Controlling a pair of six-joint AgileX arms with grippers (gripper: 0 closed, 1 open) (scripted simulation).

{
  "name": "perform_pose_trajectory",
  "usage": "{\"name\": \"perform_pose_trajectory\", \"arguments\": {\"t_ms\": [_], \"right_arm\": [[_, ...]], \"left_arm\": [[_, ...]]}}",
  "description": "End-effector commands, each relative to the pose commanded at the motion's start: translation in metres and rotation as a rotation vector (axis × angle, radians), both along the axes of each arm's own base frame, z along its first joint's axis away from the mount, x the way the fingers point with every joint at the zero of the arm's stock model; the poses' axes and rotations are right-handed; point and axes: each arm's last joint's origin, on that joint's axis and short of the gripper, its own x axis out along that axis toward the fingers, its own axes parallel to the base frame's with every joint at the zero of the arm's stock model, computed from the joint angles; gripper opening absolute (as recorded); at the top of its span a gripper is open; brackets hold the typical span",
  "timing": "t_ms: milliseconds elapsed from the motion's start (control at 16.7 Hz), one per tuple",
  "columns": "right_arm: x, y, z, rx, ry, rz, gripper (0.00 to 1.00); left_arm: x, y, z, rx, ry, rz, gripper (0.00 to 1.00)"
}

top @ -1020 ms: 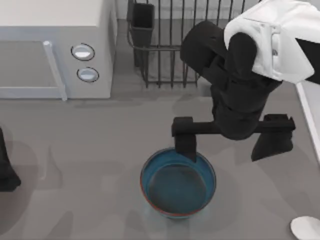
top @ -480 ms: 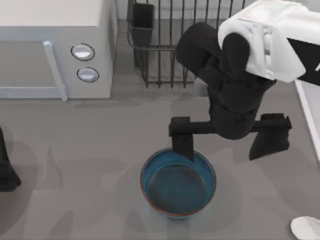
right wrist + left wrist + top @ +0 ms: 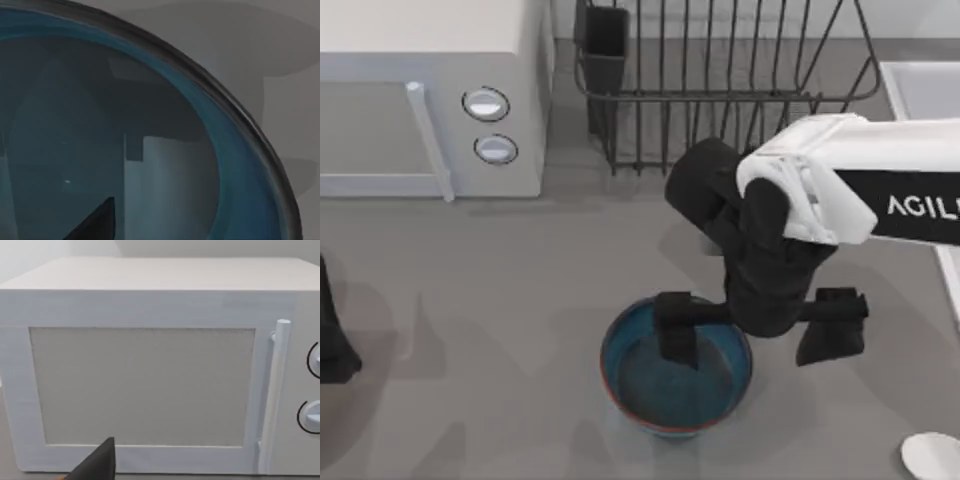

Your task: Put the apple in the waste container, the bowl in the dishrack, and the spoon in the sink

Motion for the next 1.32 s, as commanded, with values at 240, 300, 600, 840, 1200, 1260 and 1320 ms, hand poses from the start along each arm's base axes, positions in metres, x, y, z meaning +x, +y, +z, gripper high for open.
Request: {"name": "perform_pose_trajectory", "arguments": {"t_ms": [240,300,600,840,1200,1260,1320], "right_arm": [[-0.0017,-0.0010,-0.0095,-0.005,0.005,0.000,1.00],[-0.0017,-0.0010,-0.0095,-0.005,0.005,0.000,1.00],[-0.0017,-0.0010,-0.0095,-0.005,0.005,0.000,0.62],[-0.0017,-0.0010,-0.0095,-0.005,0.005,0.000,0.32],[-0.0017,-0.0010,-0.0095,-0.005,0.005,0.000,0.00],[-0.0017,-0.0010,-0.0095,-0.005,0.005,0.000,0.00],[-0.0017,-0.0010,-0.0095,-0.005,0.005,0.000,0.00]], "left_arm": [[0.0000,0.0000,0.0000,0.000,0.000,0.000,1.00],[0.0000,0.0000,0.0000,0.000,0.000,0.000,1.00],[0.0000,0.0000,0.0000,0.000,0.000,0.000,1.00],[0.0000,0.0000,0.0000,0.000,0.000,0.000,1.00],[0.0000,0.0000,0.0000,0.000,0.000,0.000,1.00],[0.0000,0.0000,0.0000,0.000,0.000,0.000,1.00],[0.0000,0.0000,0.0000,0.000,0.000,0.000,1.00]]}}
